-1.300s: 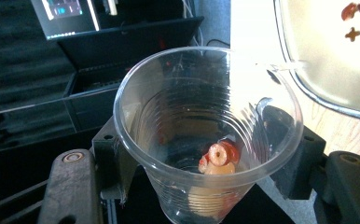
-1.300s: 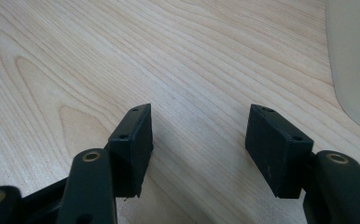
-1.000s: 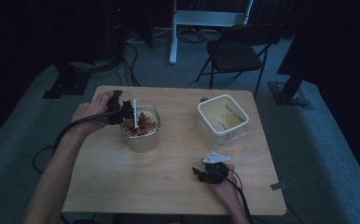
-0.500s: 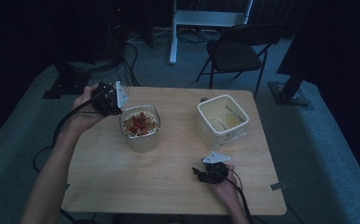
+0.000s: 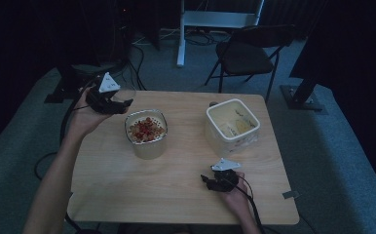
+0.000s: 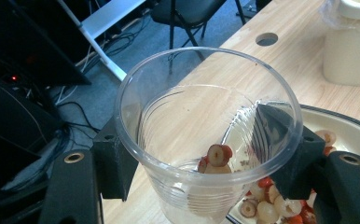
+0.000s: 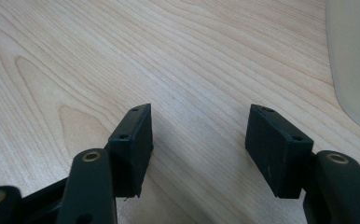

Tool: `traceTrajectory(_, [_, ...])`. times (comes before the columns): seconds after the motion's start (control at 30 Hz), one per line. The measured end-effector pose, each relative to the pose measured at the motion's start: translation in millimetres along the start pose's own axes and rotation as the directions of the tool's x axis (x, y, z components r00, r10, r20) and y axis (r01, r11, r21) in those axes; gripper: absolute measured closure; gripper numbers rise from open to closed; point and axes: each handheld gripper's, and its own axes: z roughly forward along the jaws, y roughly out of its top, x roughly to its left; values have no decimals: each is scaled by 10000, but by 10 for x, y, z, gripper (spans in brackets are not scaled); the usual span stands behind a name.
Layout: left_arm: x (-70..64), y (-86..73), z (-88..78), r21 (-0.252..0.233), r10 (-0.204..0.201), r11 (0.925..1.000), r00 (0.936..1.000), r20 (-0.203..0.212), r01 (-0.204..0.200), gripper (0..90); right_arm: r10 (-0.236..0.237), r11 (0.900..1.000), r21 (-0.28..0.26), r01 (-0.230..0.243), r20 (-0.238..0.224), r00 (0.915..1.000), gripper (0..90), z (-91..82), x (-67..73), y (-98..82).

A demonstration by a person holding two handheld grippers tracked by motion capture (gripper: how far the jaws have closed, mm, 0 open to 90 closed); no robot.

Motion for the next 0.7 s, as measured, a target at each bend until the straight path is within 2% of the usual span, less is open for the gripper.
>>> traceTrajectory(0.23, [15, -13, 7, -212, -311, 9993, 9992, 269, 317, 354, 3, 10000, 1, -3, 0, 10000, 409, 0, 0, 0])
traceTrajectory(0.7, [-50, 14, 51, -259, -217, 9994, 9987, 453, 229, 354, 0, 10000, -1, 0, 2, 10000, 409, 0, 0, 0])
